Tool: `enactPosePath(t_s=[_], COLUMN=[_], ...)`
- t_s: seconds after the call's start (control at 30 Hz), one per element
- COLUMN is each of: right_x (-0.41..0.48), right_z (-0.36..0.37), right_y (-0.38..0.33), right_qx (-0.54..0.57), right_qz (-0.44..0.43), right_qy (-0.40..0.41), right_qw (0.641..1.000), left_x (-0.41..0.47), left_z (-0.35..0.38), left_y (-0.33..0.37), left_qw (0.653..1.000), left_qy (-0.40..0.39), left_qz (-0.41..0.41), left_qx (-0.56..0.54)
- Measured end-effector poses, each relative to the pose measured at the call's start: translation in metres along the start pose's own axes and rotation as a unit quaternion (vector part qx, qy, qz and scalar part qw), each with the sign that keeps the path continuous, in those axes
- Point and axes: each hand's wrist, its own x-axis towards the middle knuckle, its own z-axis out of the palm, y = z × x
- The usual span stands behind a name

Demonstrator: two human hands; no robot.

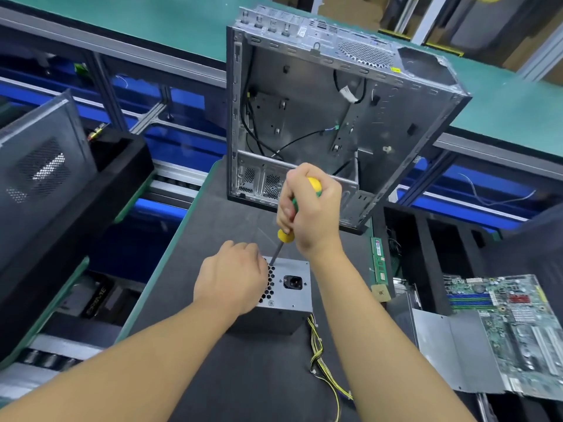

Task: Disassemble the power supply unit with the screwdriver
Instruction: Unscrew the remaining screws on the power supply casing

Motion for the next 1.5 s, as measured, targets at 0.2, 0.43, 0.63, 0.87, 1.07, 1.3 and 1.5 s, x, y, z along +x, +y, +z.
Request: enactPosePath(t_s=[0.2, 0.43, 0.63, 0.87, 1.07, 1.3, 1.5], right_x=[0.001, 0.008, 0.009, 0.001, -0.003, 0.005, 0.009], right_z=[0.006, 0.003, 0.007, 0.004, 0.005, -0.006, -0.019], right_y=[0.000, -0.018, -0.016, -0.006, -0.006, -0.003, -0.002], right_qx=[-0.015, 0.024, 0.015, 0.011, -0.026, -0.003, 0.063], right_qz=[0.001, -0.044, -0.035, -0.021, -0.032, -0.031, -0.011], right_qy=[-0.023, -0.042, -0.054, -0.028, 0.003, 0.004, 0.032], right_qw=[1.000, 0.998, 0.998, 0.999, 0.999, 1.000, 0.997], left_x=[-0.001, -0.001, -0.001, 0.000, 0.000, 0.002, 0.003], left_z=[0.001, 0.002, 0.002, 0.003, 0.002, 0.003, 0.002], left_y=[-0.001, -0.002, -0.002, -0.003, -0.002, -0.005, -0.006], left_qw=[1.000, 1.000, 1.000, 1.000, 1.000, 1.000, 1.000], left_qy=[0.009, 0.018, 0.017, 0.012, 0.015, 0.004, -0.005], left_qz=[0.003, 0.006, 0.006, 0.006, 0.003, 0.001, 0.005], left_qx=[0.004, -0.002, 0.003, -0.009, -0.014, -0.024, -0.020])
